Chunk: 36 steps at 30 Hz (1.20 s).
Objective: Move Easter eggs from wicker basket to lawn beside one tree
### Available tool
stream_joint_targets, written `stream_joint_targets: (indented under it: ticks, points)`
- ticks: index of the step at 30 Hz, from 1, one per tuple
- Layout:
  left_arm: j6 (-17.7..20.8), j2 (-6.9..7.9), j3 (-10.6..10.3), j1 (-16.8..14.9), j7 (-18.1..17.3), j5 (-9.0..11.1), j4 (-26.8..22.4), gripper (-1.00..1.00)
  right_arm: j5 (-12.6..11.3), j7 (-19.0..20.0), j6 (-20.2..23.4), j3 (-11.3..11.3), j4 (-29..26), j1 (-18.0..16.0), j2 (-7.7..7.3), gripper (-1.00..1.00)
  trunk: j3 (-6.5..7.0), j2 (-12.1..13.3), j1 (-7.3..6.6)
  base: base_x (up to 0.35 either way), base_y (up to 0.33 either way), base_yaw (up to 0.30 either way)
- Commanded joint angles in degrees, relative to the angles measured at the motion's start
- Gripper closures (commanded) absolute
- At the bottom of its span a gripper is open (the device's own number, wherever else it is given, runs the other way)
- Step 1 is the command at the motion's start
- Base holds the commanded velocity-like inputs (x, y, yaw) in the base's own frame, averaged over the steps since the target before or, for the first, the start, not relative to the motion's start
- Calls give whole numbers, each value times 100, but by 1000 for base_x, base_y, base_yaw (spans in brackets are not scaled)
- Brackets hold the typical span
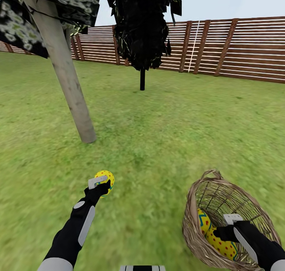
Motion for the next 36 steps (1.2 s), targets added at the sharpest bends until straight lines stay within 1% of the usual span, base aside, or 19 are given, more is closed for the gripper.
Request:
stream_joint_targets:
  ticks: [1,9,17,21,22,36]
  points:
    - [32,-3,4,-2,16,60,-10,100,13,16,23,20,-7,-4,-7,-100,-5,-2,-1,0,0,0]
    - [32,-18,13,-2,22,62,-10,100,-6,16,11,3,-7,-9,-14,-100,-182,-13,20,0,0,0]
    - [32,-20,13,-1,30,62,-18,100,25,16,14,32,-7,-4,-6,-100,-359,-24,40,0,0,0]
    - [28,-21,13,-2,22,60,-19,100,21,20,2,43,-7,-5,-7,-100,-359,-24,40,0,0,0]
    - [27,-21,13,-2,22,60,-19,100,20,18,-1,43,-7,-4,-7,100,-359,-24,40,0,0,0]
    - [24,-24,13,0,21,60,-10,100,28,16,-14,43,9,-5,-7,100,-359,-24,40,0,0,0]
